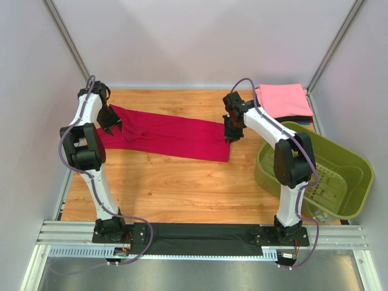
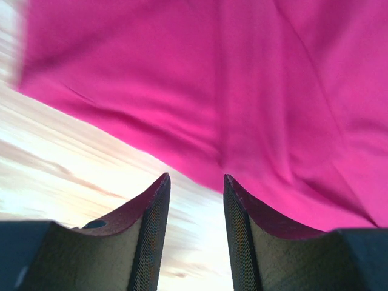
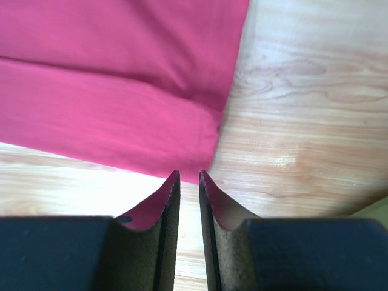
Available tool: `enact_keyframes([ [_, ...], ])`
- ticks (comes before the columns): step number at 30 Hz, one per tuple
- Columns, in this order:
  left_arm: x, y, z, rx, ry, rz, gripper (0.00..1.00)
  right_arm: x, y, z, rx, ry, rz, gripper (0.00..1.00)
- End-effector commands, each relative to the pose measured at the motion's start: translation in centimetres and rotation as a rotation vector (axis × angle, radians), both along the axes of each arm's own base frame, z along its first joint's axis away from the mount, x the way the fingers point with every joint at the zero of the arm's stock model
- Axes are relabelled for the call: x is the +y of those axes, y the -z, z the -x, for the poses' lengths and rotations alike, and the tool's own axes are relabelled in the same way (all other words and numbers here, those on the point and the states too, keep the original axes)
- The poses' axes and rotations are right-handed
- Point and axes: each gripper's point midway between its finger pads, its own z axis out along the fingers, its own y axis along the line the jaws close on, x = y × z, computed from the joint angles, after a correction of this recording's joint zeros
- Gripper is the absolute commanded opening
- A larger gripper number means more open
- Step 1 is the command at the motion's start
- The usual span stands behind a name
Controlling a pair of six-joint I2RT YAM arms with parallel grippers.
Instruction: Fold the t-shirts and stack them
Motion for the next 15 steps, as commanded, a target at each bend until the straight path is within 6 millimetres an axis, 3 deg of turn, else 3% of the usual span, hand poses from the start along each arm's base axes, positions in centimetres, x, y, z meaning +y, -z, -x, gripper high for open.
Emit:
enact_keyframes([
  [1, -3.7, -1.4, -1.3, -0.140, -0.039, 0.197, 0.48, 0.5, -4.5, -1.4, -0.109, 0.036, -0.033, 0.21],
  [4, -4.7, 0.5, -0.6, -0.128, -0.092, 0.258, 0.49, 0.5, -5.0, -1.1, -0.116, 0.030, -0.039, 0.21],
  [15, -4.2, 2.0, -1.2, -0.119, -0.152, 0.240, 0.50, -0.5, -5.3, 0.3, -0.136, 0.008, -0.031, 0.21],
])
